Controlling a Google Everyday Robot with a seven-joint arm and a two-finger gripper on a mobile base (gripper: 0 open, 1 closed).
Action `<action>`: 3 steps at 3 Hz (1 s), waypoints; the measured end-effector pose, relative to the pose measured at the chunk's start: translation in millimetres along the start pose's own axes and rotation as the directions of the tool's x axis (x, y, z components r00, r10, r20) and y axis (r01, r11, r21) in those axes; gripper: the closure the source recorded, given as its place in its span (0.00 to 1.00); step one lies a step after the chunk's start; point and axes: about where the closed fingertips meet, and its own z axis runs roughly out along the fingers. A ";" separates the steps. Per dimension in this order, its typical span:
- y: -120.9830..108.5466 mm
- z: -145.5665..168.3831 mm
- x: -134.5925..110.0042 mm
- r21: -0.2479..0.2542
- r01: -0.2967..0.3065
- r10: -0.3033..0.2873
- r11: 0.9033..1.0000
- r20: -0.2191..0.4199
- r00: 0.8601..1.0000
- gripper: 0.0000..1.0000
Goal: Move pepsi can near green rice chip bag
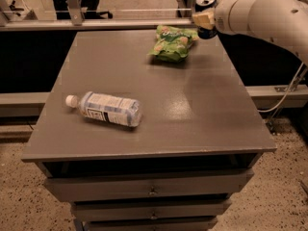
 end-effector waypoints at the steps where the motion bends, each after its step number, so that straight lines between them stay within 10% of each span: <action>1: -2.4 -1.0 30.9 -0.013 -0.079 0.078 0.997 -0.016 0.997 1.00; 3: 21.4 19.3 61.5 -0.113 -0.203 0.201 0.973 -0.024 0.979 0.85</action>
Offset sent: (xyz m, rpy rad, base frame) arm 0.0053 -0.0078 -0.0817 0.2303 0.1396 0.0464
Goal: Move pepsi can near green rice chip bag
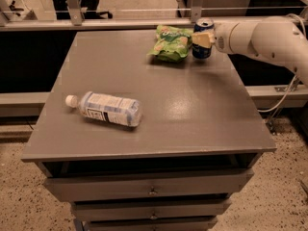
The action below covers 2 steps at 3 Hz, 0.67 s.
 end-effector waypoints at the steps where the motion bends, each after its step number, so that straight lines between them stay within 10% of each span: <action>1: 9.4 5.2 4.3 -0.044 -0.028 0.028 0.999 -0.004 1.000 0.62; 2: 16.0 4.7 7.4 -0.069 -0.043 0.043 0.997 -0.011 0.999 0.38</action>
Offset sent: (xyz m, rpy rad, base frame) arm -0.0117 0.0134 -0.0126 0.0604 0.0635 0.0649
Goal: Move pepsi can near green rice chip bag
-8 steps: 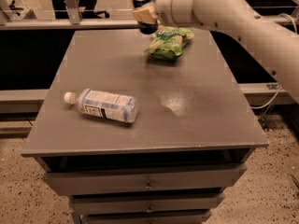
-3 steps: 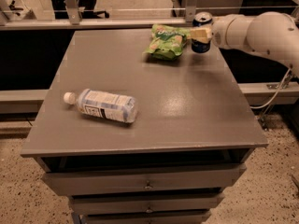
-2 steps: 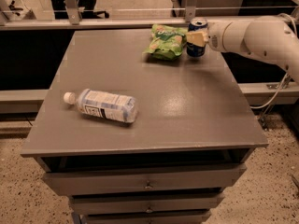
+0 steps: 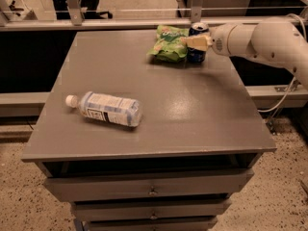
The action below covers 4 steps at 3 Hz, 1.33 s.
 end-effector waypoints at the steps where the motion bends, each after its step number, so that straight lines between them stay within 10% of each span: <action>1: 3.5 -4.7 1.0 -0.025 -0.002 0.002 1.000 0.004 1.000 0.17; 2: 8.9 -8.9 1.9 -0.058 -0.006 0.006 0.998 0.012 1.000 0.00; 4: 0.8 -48.2 -14.5 -0.082 0.032 -0.028 0.996 0.046 0.999 0.00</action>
Offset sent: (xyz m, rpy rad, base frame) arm -0.0214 -0.0003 0.0020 0.0401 0.0069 0.0825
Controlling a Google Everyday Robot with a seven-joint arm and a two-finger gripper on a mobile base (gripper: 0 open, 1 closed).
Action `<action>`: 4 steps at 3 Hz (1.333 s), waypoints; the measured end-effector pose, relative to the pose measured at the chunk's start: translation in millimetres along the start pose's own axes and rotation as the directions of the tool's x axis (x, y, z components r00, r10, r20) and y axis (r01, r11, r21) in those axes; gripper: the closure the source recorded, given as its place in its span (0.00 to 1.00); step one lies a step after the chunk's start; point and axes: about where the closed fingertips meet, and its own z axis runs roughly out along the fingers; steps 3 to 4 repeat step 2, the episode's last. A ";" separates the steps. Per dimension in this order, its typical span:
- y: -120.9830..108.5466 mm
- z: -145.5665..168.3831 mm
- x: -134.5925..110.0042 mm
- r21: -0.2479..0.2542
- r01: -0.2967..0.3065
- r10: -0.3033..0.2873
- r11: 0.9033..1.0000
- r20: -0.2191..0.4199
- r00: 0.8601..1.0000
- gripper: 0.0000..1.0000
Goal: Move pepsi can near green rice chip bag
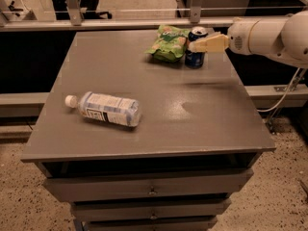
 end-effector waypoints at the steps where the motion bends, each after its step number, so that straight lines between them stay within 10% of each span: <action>1: -7.1 -42.5 -35.4 -0.045 0.070 -0.068 0.997 0.044 0.997 0.00; 2: -1.2 -84.8 -74.4 -0.116 0.121 -0.109 0.986 0.105 0.989 0.00; 4: -1.2 -84.8 -74.4 -0.116 0.121 -0.109 0.986 0.105 0.989 0.00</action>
Offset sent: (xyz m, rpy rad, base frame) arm -0.0976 -0.0486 0.1580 0.0076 -0.1832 0.2657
